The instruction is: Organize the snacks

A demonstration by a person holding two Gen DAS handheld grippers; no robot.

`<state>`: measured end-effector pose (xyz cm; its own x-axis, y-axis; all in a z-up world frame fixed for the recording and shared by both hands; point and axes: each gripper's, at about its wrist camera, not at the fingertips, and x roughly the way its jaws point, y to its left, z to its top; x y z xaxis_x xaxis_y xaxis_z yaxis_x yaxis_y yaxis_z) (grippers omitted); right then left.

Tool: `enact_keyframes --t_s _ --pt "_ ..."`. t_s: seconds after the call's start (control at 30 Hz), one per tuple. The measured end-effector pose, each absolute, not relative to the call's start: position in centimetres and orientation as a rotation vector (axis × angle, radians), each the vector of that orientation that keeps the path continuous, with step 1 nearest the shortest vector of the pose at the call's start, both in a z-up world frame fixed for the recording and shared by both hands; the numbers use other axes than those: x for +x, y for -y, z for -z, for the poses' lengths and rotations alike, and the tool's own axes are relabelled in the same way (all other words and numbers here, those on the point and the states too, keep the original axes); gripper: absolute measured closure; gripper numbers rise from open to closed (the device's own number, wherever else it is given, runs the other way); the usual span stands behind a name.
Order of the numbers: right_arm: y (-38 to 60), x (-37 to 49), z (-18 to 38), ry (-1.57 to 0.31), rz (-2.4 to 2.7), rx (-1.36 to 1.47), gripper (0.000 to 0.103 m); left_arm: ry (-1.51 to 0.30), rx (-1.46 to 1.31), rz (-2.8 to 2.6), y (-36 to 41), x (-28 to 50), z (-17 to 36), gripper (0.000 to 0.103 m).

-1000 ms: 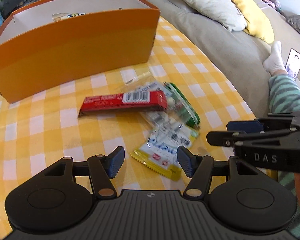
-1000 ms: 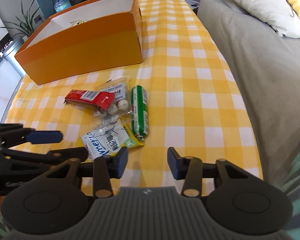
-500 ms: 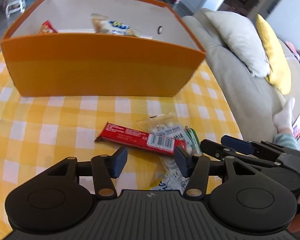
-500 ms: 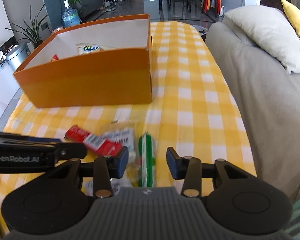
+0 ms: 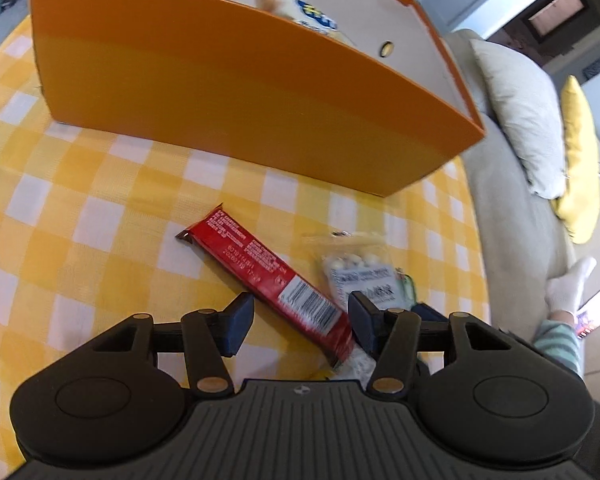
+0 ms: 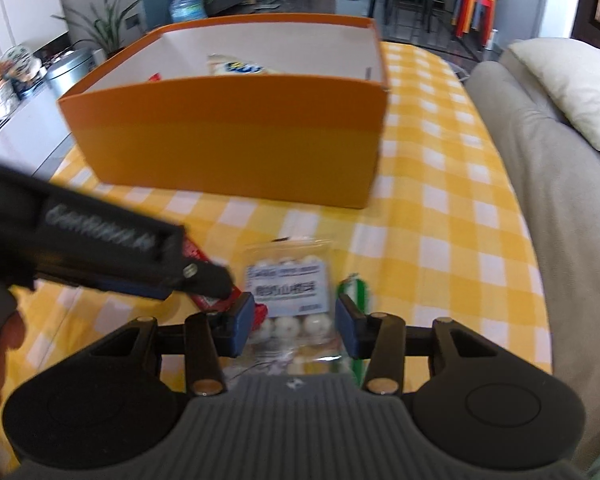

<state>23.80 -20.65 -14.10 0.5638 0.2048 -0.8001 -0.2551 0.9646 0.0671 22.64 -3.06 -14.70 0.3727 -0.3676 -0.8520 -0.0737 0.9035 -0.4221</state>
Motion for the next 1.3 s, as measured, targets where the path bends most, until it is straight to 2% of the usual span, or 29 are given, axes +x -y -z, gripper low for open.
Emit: enact_keyframes --t_s 0.23,0.3,0.4,0.5,0.6,0.63,0.9,1.0,1.17,1.3 --pt "19.4 23.5 14.4 -0.926 -0.298 -0.110 0.057 -1.215 -0.365 0.063 3.5 24.1 15.0 0.040" --pt "19.4 23.6 14.4 -0.918 -0.286 -0.115 0.050 -1.221 -0.342 0.044 3.8 24.4 15.2 0.040" --pt "19.7 24.0 14.5 -0.925 -0.270 -0.120 0.048 -1.230 -0.291 0.031 4.4 24.6 15.4 0.042" --pt "19.7 24.2 14.7 -0.929 -0.266 -0.116 0.048 -1.220 -0.251 0.042 4.5 24.5 15.3 0.047" --pt "19.4 24.3 14.7 -0.930 -0.269 -0.121 0.047 -1.226 -0.205 0.062 4.3 24.2 14.9 0.066" --pt "19.3 24.1 14.7 -0.932 -0.273 -0.124 0.047 -1.230 -0.190 0.072 4.2 24.1 14.8 0.069" --pt "19.0 24.6 14.9 -0.932 -0.286 -0.124 0.046 -1.243 -0.059 0.117 3.0 23.2 14.1 0.070" --pt "18.8 25.1 15.1 -0.932 -0.288 -0.128 0.045 -1.249 -0.094 0.130 2.7 23.0 14.5 0.063" --pt "18.3 25.4 15.6 -0.931 -0.293 -0.165 0.039 -1.218 -0.056 0.105 3.0 22.5 14.7 0.061" --pt "18.2 25.5 16.1 -0.932 -0.303 -0.174 0.039 -1.211 -0.058 0.087 3.1 22.5 14.8 0.060"
